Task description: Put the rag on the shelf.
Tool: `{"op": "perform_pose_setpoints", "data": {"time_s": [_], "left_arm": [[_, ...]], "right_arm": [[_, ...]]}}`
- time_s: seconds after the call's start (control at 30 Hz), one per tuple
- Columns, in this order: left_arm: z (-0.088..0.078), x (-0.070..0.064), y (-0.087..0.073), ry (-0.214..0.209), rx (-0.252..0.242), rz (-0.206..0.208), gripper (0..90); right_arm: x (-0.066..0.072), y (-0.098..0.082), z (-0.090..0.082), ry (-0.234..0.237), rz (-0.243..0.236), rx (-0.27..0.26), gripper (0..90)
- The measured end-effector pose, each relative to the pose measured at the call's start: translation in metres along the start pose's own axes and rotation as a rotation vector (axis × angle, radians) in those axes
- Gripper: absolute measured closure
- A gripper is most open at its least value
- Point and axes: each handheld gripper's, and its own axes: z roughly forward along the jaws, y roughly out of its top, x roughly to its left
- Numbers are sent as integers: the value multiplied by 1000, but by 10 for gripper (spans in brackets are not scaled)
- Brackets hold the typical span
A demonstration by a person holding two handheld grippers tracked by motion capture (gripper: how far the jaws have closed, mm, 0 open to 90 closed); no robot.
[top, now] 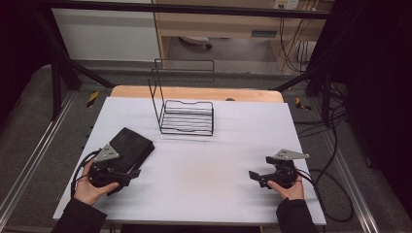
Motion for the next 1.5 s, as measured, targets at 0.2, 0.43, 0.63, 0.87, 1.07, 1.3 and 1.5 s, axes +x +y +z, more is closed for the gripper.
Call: {"op": "perform_pose_setpoints", "data": {"time_s": [0.2, 0.43, 0.63, 0.87, 1.07, 1.3, 1.5], "left_arm": [[0, 4, -5, 51, 85, 21, 247], [8, 4, -12, 84, 162, 47, 317], [11, 0, -15, 128, 191, 94, 341], [15, -1, -16, 158, 210, 103, 361], [14, 1, -16, 173, 205, 91, 445], [12, 7, -16, 197, 201, 93, 627], [10, 11, -13, 180, 209, 61, 692]], "right_arm": [[0, -1, 1, -3, -5, 9, 18], [0, -1, 3, -8, -12, 19, 18], [1, -1, 3, -14, -12, 19, 18], [1, -2, 3, -18, -12, 26, 18], [1, -2, 3, -22, -9, 28, 18], [1, -2, 4, -23, -13, 29, 19], [1, -2, 4, -22, -11, 33, 22]]}}
